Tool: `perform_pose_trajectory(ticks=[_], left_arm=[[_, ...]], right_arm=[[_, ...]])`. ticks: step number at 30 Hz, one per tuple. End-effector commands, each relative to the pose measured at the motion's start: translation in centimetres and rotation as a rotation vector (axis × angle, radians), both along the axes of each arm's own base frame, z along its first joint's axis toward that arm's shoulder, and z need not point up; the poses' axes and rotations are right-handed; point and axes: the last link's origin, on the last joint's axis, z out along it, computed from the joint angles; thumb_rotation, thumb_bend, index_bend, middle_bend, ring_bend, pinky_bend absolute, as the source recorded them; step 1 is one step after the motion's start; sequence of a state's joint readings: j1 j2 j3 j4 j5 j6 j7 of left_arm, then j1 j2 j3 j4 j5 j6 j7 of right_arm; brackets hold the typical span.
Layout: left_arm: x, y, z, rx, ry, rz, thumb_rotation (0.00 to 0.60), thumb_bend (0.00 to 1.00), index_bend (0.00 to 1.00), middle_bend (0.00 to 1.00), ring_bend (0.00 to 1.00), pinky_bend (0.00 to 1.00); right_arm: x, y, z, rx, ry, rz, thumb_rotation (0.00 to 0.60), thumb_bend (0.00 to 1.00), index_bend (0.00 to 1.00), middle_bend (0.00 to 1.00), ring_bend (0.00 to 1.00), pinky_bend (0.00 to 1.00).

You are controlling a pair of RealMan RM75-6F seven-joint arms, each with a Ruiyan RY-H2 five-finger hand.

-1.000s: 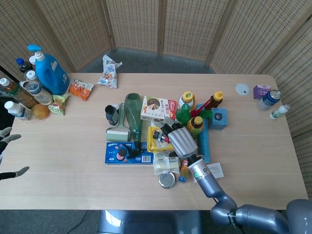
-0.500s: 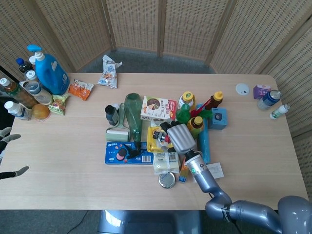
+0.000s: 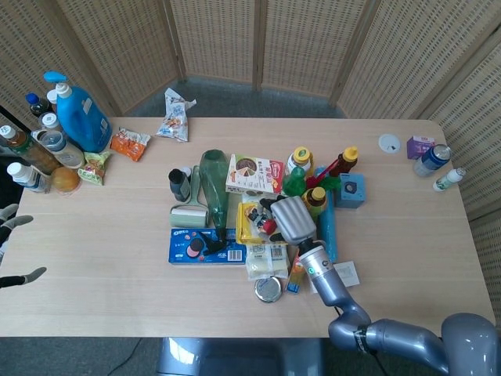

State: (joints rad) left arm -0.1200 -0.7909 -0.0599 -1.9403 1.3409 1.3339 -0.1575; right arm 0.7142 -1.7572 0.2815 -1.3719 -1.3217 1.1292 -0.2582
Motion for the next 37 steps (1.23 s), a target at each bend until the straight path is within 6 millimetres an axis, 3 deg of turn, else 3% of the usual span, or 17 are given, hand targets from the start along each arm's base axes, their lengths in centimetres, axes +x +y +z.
perform_pose_trajectory(ticks=[1,18,32,37], left_arm=[[0.0,0.0,0.0,0.000,0.000,-0.001,0.600,0.00,0.21,0.00,0.00,0.00],[0.5,-0.4,-0.1,-0.007,-0.006,-0.021,0.600,0.00,0.21,0.00,0.00,0.00],[0.6,-0.5,0.0,-0.015,-0.016,-0.031,0.600,0.00,0.21,0.00,0.00,0.00],[0.7,-0.7,0.0,-0.014,-0.017,-0.036,0.600,0.00,0.21,0.00,0.00,0.00]], right_arm=[[-0.1,0.1,0.3,-0.005,-0.002,0.001,0.600,0.01,0.49,0.66,0.53,0.73],[0.3,1.8,5.2,-0.075,-0.037,0.033,0.600,0.02,0.49,0.66,0.53,0.73],[4.7,3.9,11.2,-0.159,-0.082,0.133,0.600,0.02,0.49,0.66,0.53,0.73],[5.8,4.4,12.3,-0.169,-0.091,0.150,0.600,0.02,0.50,0.66,0.53,0.73]])
